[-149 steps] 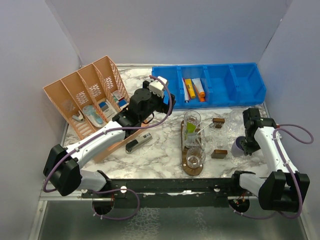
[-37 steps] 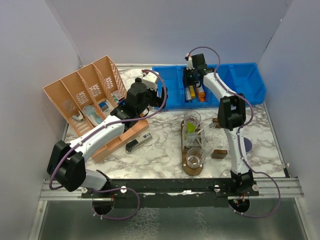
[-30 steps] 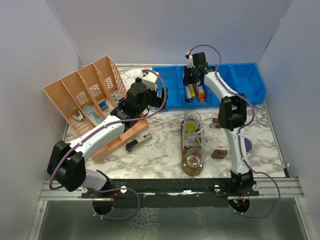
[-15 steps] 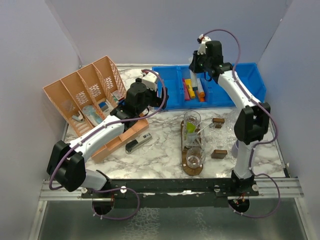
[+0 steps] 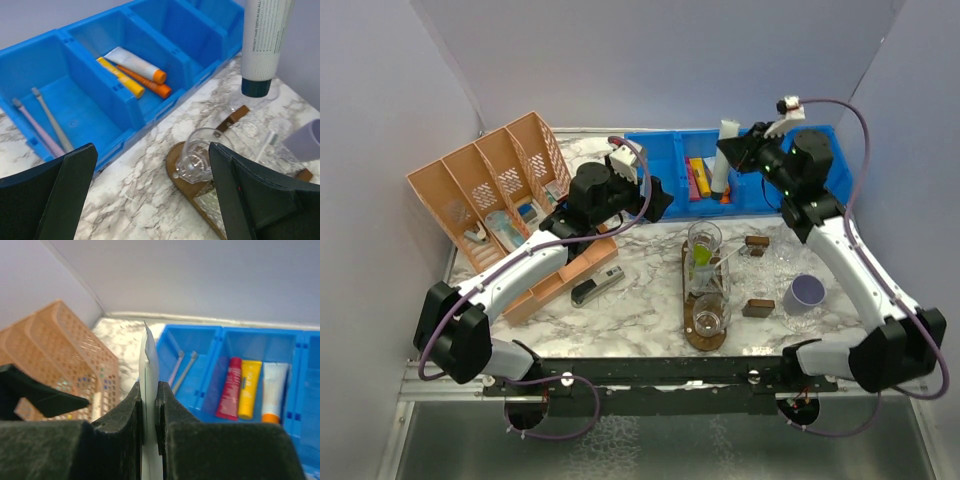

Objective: Prepare toiletry sets of a toothbrush and toothpaste on the tray
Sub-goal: Pick up the toothpaste from the storage box.

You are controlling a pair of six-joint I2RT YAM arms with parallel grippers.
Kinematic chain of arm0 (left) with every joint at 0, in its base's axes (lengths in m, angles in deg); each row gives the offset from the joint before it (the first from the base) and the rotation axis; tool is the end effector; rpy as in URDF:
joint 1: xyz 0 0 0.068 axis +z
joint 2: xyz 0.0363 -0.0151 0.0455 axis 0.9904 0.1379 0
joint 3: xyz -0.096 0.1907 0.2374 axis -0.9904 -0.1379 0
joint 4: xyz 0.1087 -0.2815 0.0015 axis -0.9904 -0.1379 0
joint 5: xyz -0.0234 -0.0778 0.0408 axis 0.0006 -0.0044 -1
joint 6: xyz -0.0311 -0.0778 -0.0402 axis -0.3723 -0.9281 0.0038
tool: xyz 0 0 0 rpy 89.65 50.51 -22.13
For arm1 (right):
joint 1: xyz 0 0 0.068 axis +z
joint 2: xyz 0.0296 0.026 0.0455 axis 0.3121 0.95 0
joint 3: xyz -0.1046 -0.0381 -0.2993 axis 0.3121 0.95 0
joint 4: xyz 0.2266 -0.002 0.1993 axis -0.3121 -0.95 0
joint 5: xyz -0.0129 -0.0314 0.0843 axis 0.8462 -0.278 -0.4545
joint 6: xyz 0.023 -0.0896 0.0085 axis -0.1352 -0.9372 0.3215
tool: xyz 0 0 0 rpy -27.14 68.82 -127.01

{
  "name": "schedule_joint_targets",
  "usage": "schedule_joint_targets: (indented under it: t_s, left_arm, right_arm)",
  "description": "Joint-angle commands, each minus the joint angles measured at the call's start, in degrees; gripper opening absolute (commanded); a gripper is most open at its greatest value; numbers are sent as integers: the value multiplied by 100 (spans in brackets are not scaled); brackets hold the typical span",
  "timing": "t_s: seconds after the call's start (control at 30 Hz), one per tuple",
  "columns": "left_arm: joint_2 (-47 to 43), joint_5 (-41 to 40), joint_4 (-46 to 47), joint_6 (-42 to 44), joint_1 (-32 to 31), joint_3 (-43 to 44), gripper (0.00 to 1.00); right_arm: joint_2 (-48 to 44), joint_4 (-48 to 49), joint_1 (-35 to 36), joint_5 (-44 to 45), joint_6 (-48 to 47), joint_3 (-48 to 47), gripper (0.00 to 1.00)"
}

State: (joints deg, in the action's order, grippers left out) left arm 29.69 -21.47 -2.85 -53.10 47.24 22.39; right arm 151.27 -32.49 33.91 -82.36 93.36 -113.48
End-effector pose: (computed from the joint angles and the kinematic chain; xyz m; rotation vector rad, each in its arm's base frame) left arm 0.3280 -0.2429 0.3570 0.4371 1.7473 -0.7407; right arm 0.3793 0.1272 0.4234 -0.0853 1.7413 0.6879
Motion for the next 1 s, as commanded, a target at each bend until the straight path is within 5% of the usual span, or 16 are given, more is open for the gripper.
schedule_joint_targets:
  t_s: [0.0,0.2,0.5,0.7,0.97]
  left_arm:
    - [-237,1390,791,-262,29,-20,97]
    - [-218,3143,1878,-1004,27,-123,98]
    - [320,3540,1929,-1488,-125,84,97]
    - [597,3734,1948,-1540,-427,162,85]
    - [668,3597,1911,-1558,-446,149,50]
  right_arm:
    - [-784,1207,-27,-502,844,888,1]
    - [-1015,2182,-26,-1698,1814,1503,1]
    - [-948,4267,-15,-2317,3466,2359,1]
    - [-838,5026,18,-2447,3932,2708,1]
    - [-1279,4410,27,-2417,3644,2710,1]
